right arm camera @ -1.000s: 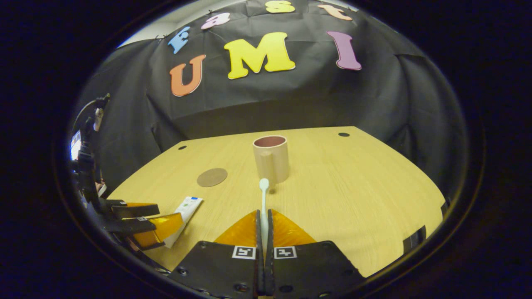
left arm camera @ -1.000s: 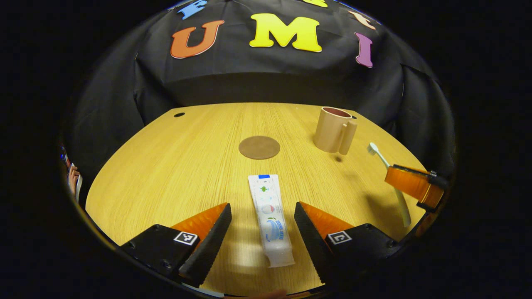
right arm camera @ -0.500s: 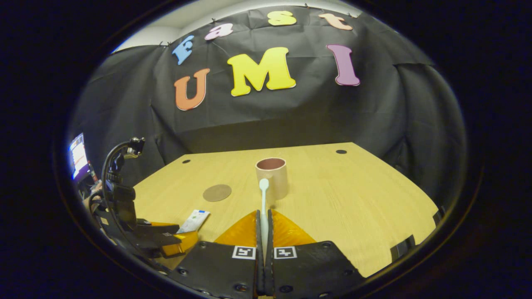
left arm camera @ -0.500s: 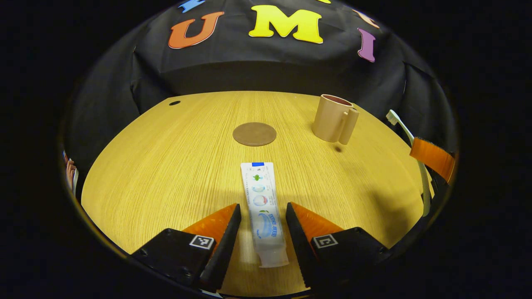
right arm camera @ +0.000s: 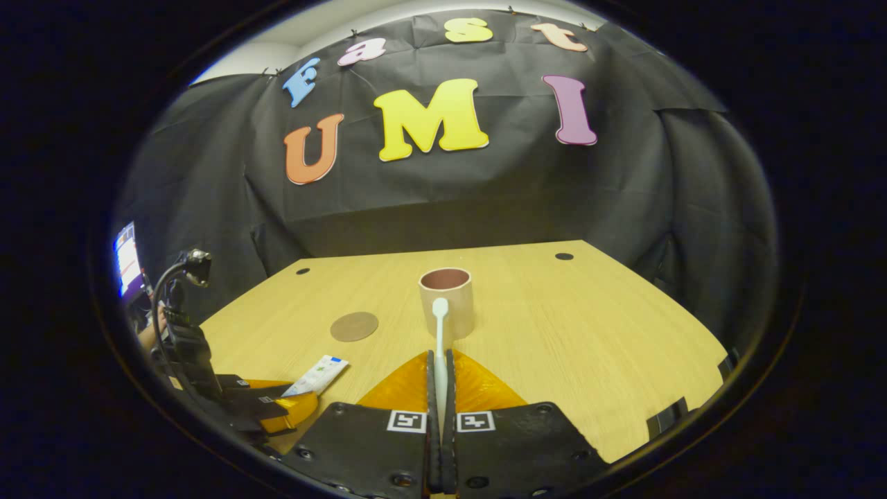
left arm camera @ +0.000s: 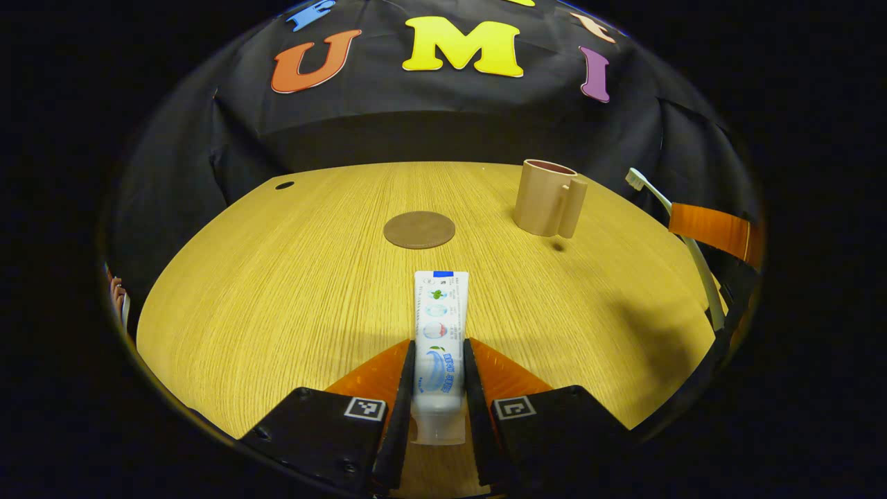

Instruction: Put the toothbrush and toothpaste on the desktop into the cup, then pick up the cup and place it on the coaster on the desktop.

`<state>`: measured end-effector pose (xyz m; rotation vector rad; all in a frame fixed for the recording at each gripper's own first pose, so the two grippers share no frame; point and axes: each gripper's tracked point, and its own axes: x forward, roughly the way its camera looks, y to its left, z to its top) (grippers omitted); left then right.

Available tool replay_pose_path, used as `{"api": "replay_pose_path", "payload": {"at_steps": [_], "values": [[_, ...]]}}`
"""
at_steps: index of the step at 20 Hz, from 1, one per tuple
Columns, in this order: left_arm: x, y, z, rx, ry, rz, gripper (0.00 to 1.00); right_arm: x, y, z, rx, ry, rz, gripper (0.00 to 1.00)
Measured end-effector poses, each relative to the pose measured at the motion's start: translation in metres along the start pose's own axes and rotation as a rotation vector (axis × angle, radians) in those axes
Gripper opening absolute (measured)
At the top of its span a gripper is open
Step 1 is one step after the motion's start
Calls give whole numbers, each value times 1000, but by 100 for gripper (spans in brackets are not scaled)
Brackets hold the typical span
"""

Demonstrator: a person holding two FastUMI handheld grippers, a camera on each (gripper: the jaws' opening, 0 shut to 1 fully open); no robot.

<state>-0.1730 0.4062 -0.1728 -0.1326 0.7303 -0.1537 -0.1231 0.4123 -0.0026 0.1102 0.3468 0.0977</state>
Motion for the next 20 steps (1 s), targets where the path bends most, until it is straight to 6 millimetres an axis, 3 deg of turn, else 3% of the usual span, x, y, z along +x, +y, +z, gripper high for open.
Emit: {"api": "replay_pose_path", "payload": {"at_steps": [5, 13, 17, 20], "values": [[-2, 4, 5, -16, -56, 3, 40, 4, 5, 24, 6, -33, 16, 1], [-28, 6, 64, 64, -303, 22, 40, 34, 18, 63, 31, -89, 64, 1], [-28, 2, 76, 90, -330, 6, 36, 56, 14, 93, 33, -140, 64, 1], [-27, 0, 83, 84, -344, -8, 40, 72, 13, 119, 28, -185, 66, 1]]}}
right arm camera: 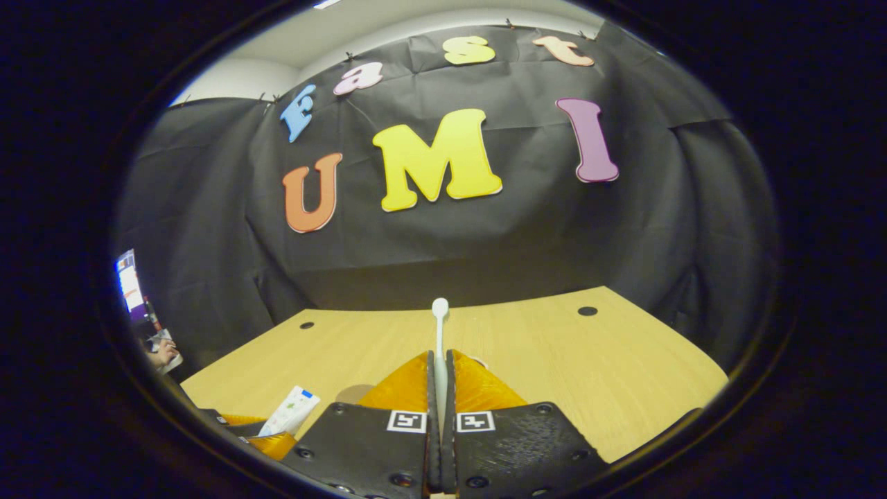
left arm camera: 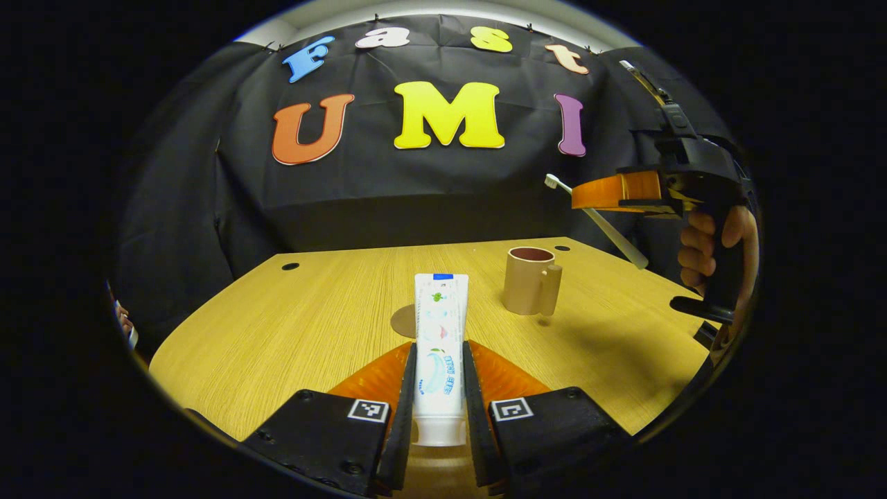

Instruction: Put the toothbrush and toothpaste on the desktop into the cup, then pick up the cup and place it on the coaster on the desktop.

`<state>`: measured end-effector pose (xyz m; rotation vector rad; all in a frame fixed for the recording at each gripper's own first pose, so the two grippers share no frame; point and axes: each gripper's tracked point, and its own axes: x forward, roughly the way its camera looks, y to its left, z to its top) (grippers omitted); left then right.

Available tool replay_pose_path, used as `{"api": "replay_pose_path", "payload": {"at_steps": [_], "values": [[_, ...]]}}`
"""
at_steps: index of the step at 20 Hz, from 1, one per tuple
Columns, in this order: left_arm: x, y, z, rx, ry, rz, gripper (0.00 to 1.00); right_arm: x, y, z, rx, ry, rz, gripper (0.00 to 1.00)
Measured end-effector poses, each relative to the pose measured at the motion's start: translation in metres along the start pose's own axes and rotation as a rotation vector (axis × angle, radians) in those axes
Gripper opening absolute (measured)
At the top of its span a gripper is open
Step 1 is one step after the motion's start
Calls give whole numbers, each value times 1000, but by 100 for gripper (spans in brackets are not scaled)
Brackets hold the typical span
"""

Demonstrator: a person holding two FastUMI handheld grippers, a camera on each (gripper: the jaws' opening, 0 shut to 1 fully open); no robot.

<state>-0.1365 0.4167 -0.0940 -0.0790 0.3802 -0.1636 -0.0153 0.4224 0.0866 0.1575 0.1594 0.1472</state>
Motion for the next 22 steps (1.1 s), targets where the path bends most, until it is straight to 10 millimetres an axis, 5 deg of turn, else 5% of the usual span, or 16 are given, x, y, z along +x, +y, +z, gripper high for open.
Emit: {"api": "replay_pose_path", "payload": {"at_steps": [8, 15, 22], "values": [[7, 17, 24, -13, -60, 14, 40, 71, 7, 27, 0, -56, 35, 1], [16, 34, 33, -34, -81, 34, 40, 130, 3, 5, 5, 3, 21, 1], [25, 38, 28, -45, -59, 35, 40, 152, 1, -3, 2, 21, -1, 7]]}}
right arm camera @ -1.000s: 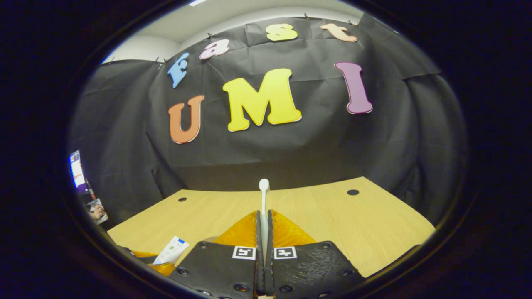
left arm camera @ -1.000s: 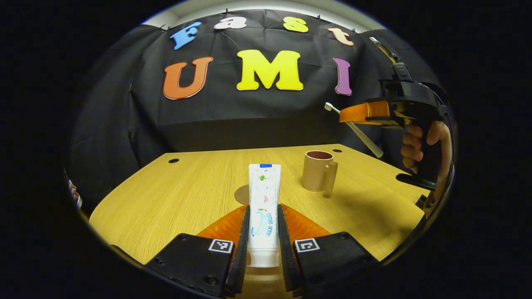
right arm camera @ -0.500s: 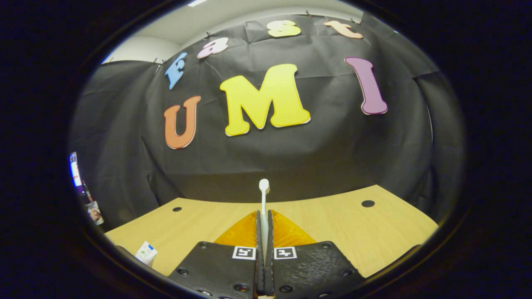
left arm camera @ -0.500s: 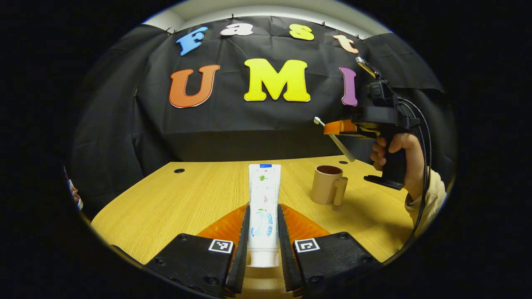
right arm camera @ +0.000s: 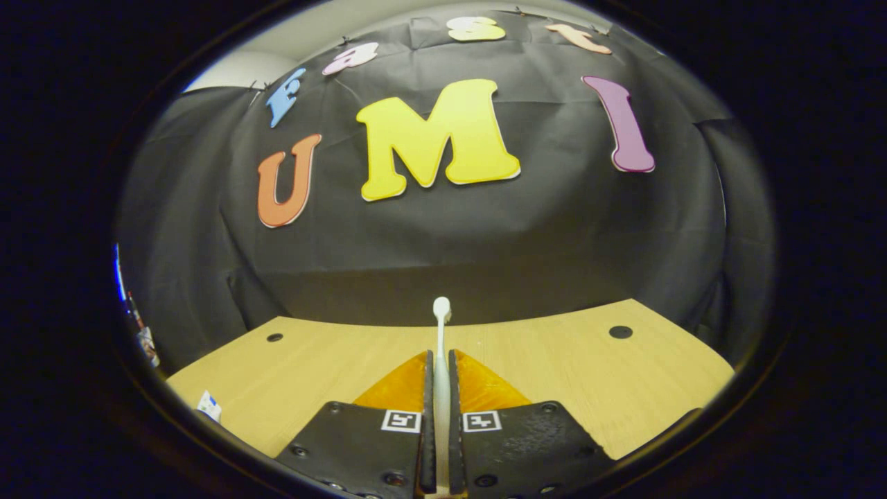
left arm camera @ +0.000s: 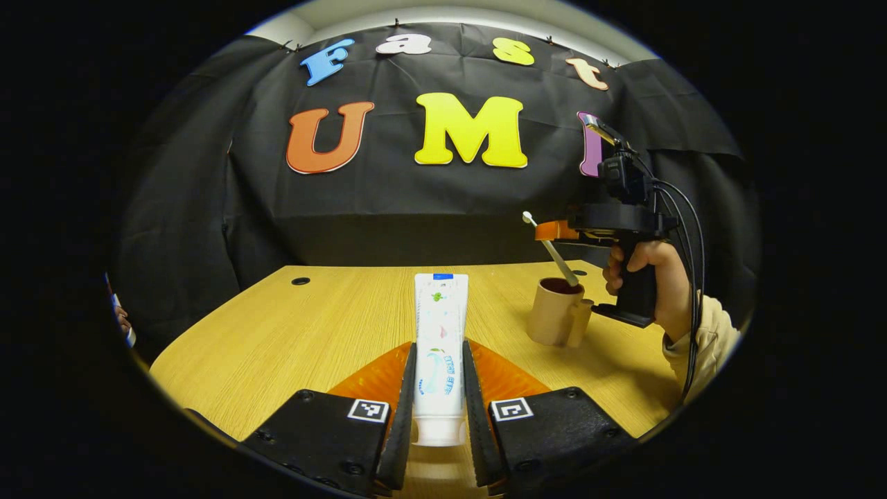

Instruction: Put the toothbrush and toothpaste on the desktop into the cup, then pick up the cup and place it on the coaster on the desktop.

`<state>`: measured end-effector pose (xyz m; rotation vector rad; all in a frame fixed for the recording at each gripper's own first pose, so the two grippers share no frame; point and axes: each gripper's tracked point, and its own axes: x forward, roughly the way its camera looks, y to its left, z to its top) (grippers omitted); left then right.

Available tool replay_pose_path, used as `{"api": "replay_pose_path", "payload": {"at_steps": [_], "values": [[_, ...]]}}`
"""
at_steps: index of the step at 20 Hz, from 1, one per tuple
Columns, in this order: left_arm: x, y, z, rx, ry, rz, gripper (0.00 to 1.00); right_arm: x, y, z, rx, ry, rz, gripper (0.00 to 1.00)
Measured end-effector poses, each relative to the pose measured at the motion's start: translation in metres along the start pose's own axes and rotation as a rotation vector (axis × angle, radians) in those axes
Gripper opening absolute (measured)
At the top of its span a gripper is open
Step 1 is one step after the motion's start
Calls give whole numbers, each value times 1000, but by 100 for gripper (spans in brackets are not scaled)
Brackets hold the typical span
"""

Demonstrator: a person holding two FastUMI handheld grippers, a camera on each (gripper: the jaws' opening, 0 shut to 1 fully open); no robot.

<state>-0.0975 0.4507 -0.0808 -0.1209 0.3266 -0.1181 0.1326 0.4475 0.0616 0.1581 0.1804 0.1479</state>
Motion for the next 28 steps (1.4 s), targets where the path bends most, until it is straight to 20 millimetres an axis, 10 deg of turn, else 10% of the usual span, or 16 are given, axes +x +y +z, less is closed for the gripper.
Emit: {"api": "replay_pose_path", "payload": {"at_steps": [8, 10, 13, 28], "values": [[3, -6, 2, 4, 1, 1, 40, -18, -6, 5, 26, 8, 19, 19], [4, -13, 5, 1, -6, -7, 40, -30, -11, 14, 18, -17, 19, 40], [10, -28, 7, -19, 9, -30, 40, -51, -20, 28, 24, -61, 40, 96], [68, -103, 78, 3, -55, -54, 39, -145, -144, 22, -91, -91, -109, 96]]}}
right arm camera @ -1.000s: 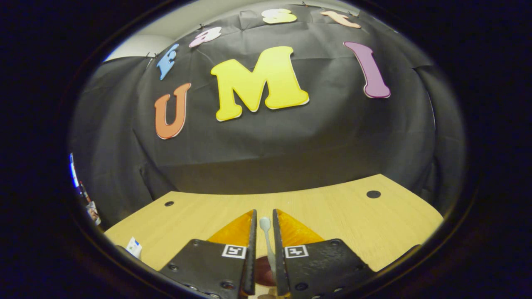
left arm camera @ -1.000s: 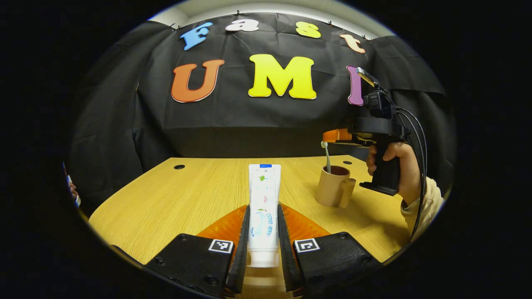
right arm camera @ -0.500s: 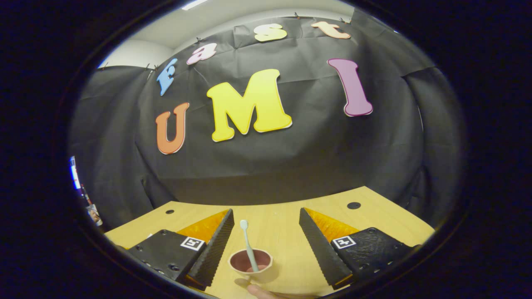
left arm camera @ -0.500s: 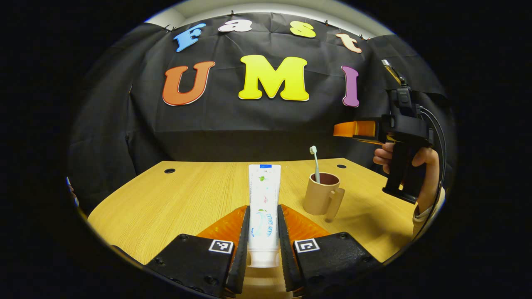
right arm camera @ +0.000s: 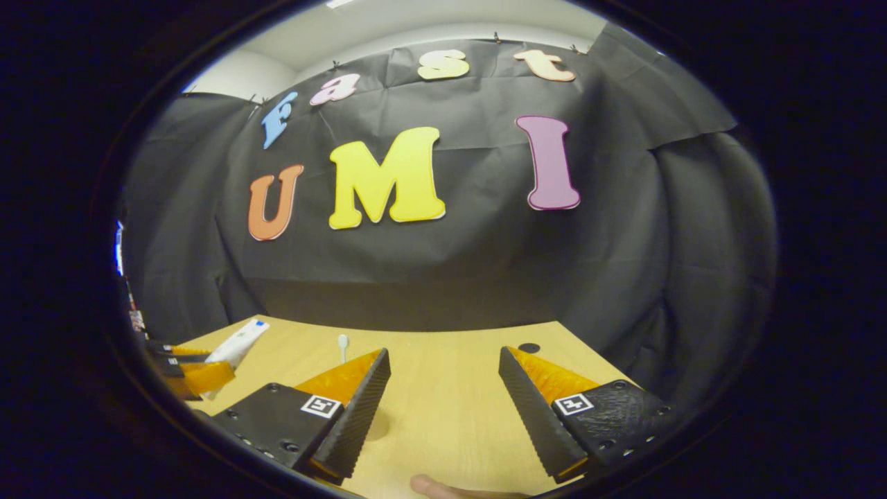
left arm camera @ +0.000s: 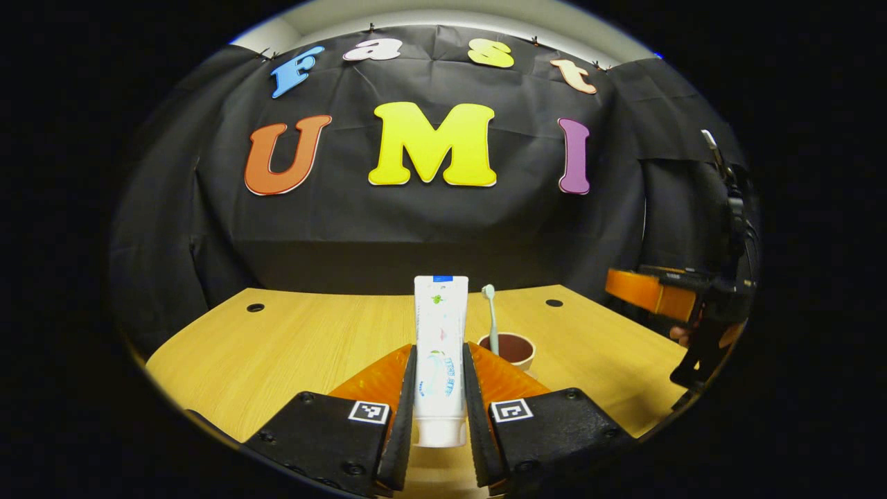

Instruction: Put the toothbrush and toothpaste on the desktop into the cup, then pick up the cup and place it on the coaster on the desktop.

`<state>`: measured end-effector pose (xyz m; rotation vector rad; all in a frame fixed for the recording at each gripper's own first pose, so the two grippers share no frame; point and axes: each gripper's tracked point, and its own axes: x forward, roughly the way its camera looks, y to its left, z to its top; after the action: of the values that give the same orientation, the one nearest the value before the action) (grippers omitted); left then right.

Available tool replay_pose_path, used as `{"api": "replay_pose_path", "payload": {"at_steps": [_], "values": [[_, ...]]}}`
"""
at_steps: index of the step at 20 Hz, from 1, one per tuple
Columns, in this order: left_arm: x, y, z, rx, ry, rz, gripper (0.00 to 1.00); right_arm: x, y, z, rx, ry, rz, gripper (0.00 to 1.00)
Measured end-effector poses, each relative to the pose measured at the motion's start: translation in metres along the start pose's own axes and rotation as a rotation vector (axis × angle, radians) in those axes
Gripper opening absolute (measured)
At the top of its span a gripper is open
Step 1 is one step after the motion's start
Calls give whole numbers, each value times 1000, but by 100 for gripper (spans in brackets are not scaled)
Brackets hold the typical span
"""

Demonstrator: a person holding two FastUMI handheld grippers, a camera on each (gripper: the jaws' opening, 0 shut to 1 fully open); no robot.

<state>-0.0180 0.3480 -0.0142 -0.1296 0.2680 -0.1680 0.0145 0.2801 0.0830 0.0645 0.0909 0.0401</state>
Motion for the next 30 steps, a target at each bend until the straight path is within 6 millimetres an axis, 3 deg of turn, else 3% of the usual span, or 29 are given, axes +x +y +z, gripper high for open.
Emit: {"api": "replay_pose_path", "payload": {"at_steps": [1, 2, 9, 15, 16, 17, 18, 22, 23, 26, 29, 30], "values": [[7, -4, 5, 3, -4, 5, 39, -3, -7, -4, -3, 3, -4, 99], [15, -8, 9, 2, -11, 9, 39, -7, -14, -9, 1, 9, -8, 96], [70, -27, 34, -27, -30, 34, 39, -22, -56, -47, 67, 83, -27, 96], [94, -59, 41, -23, -42, 10, 40, -33, -67, -44, 97, 56, -29, 92], [97, -61, 40, -21, -42, 14, 44, -34, -68, -44, 93, 54, -30, 92], [100, -61, 39, -22, -41, 24, 40, -36, -67, -45, 90, 56, -28, 96], [104, -60, 38, -21, -38, 29, 40, -36, -65, -44, 90, 56, -24, 92], [108, -60, 33, -23, -22, 41, 42, -37, -65, -48, 95, 58, -16, 96], [106, -62, 35, -25, -27, 34, 42, -36, -65, -49, 95, 61, -19, 92], [101, -67, 45, -24, -54, 21, 43, -36, -63, -51, 113, 69, -11, 96], [95, -68, 42, -33, -40, 10, 42, -39, -63, -51, 118, 72, -17, 92], [91, -67, 41, -36, -31, 10, 43, -40, -62, -50, 116, 71, -19, 96]]}}
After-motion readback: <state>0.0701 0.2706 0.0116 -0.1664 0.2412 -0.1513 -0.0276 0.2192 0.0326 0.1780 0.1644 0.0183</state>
